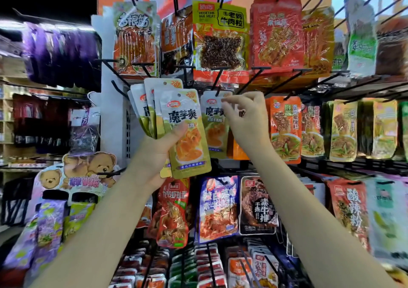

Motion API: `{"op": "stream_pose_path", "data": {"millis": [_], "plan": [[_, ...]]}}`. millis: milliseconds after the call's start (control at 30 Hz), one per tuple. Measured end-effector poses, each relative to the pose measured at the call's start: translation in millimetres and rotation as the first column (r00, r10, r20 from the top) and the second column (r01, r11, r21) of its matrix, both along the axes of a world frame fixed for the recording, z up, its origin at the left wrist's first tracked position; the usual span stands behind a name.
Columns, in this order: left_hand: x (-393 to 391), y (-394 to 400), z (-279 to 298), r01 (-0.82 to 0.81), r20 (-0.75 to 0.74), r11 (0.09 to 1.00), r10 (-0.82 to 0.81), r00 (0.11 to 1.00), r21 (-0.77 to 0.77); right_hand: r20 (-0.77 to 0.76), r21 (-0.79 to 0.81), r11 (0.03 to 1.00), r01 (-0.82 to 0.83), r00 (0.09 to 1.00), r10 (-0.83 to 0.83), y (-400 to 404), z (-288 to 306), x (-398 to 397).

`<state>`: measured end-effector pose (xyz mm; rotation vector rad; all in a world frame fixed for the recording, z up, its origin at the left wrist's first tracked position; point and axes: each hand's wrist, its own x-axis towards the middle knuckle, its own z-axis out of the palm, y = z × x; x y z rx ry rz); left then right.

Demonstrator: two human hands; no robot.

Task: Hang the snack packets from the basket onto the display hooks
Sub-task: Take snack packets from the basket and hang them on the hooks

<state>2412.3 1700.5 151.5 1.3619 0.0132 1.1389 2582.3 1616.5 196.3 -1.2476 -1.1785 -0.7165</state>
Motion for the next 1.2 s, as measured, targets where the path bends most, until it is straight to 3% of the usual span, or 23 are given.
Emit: {"op": "stream_pose_path", "data": {"millis": [67,133,200,300,467,633,1200], "plan": [[3,-3,2,0.001,-0.012,1.0,-0.001,1.0,-0.011,0.044,0.071,0.997,-0.04,0.998,0.037,-8,-2,-8],[8,-7,3,0.021,-0.017,1.0,-0.021,1.0,0.008,0.027,-0.062,0.972,-0.225,0.974,0.227,-16,-4,-21],[13,-13,4,0.034,-0.006,0.999,-0.034,0.999,0.022,-0.088,-0.207,0.888,-0.411,0.912,0.401,-15,-8,-29],[15,-16,5,-0.023,-0.019,1.0,0.024,1.0,0.021,-0.195,-0.144,0.854,-0.5,0.86,0.471,-13,-8,-22],[3,-5,4,-0.03,-0.052,0.997,0.026,0.998,-0.077,-0.201,0.014,0.892,-0.452,0.873,0.445,-14,-2,0],[1,-3,-2,-0.076,-0.016,0.997,0.076,0.997,0.01,0.007,-0.077,0.933,-0.35,0.936,0.352,-10,5,8],[0,-6,-4,-0.084,-0.043,0.995,0.086,0.995,0.051,-0.046,-0.121,0.931,-0.344,0.939,0.341,-2,20,1]]}}
